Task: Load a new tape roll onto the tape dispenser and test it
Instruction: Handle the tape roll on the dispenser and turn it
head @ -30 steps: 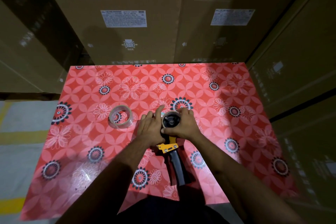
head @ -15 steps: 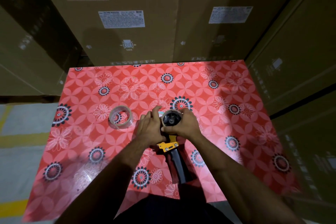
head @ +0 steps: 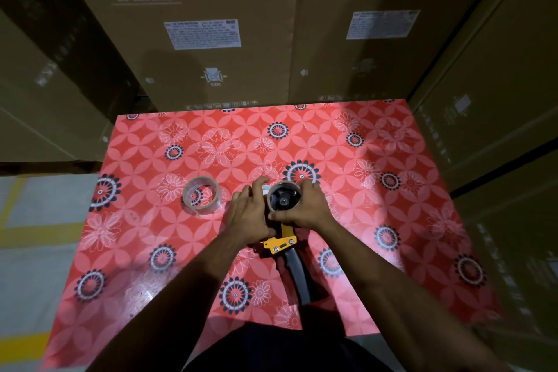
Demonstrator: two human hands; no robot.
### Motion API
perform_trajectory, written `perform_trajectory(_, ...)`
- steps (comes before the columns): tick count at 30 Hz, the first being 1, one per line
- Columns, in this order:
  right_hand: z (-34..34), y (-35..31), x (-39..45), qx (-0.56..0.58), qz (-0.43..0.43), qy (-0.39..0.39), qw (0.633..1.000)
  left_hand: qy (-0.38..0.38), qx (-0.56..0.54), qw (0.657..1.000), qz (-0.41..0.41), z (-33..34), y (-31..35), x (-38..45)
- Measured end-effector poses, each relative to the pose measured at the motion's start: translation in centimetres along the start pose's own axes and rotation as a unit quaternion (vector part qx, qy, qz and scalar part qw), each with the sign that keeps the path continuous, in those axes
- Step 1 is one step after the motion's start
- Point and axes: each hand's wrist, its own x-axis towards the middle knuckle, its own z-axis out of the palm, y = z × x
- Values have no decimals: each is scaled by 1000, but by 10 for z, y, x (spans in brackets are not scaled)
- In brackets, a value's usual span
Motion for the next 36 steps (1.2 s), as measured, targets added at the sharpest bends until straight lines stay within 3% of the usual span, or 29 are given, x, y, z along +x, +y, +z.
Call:
perform_trajectory(8, -10, 4, 6, 15, -80, -52, 995, -4, 32, 999, -5, -1, 5, 5)
perform_trajectory(15, -13, 0, 6, 25, -44, -42, 998, -13, 36, 999, -9, -2, 6, 3)
perform_trajectory(22, -29, -4, 11, -23, -128, -121, 984, -6, 35, 999, -13, -2, 7, 5)
perform_trajectory(29, -20, -7, 14, -49, -29, -61, 997, 1, 6, 1000, -12, -2, 6, 2)
perform_trajectory(36, -22, -8, 13, -38, -100, -79, 991, -4, 18, 1000, -7, -2, 6, 3)
